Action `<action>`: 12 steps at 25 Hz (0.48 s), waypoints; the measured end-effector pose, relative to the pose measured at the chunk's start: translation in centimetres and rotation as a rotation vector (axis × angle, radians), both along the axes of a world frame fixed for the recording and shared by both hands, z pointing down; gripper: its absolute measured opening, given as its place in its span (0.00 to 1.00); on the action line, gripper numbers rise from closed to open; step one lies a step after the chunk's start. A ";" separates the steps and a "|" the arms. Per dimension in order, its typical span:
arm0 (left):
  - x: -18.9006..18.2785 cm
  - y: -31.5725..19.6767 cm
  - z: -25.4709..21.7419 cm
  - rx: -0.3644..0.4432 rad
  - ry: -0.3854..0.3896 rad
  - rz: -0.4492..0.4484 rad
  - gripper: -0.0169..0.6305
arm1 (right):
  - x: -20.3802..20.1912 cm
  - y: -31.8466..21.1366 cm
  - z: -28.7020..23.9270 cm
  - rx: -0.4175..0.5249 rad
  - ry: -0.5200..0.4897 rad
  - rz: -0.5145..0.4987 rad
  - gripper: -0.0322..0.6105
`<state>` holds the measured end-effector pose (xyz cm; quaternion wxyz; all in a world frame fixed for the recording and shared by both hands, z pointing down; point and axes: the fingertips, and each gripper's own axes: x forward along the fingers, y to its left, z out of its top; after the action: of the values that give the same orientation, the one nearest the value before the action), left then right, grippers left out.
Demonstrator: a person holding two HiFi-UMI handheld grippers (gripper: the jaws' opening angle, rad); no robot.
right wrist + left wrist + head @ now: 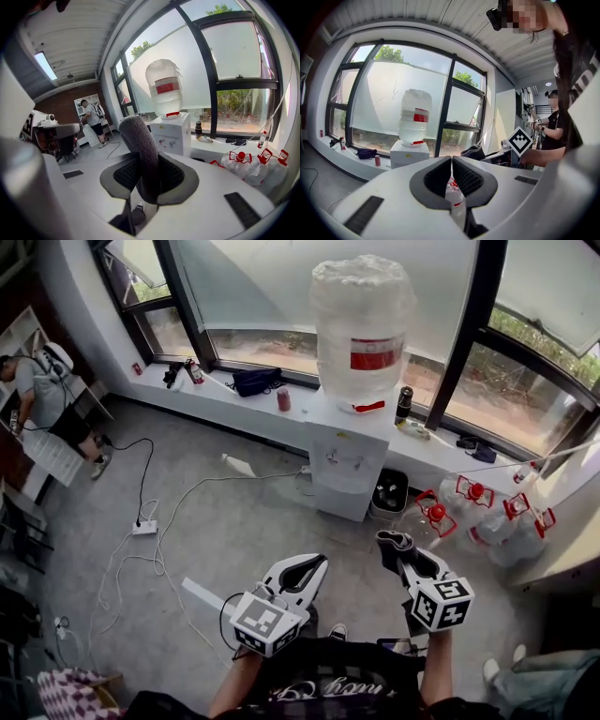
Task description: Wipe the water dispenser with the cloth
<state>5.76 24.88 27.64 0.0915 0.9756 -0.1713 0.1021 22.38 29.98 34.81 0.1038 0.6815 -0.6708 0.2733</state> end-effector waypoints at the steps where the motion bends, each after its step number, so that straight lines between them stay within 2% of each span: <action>1: 0.1 0.6 0.0 0.001 0.000 0.005 0.06 | 0.0 0.6 0.0 0.001 0.002 0.001 0.21; 12: 0.1 4.5 0.1 0.019 -0.012 0.052 0.06 | 0.4 4.9 0.8 -0.002 0.019 0.043 0.21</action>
<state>5.85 29.39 27.79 0.0787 0.9799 -0.1476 0.1087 22.82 34.90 35.61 0.1049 0.6981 -0.6549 0.2698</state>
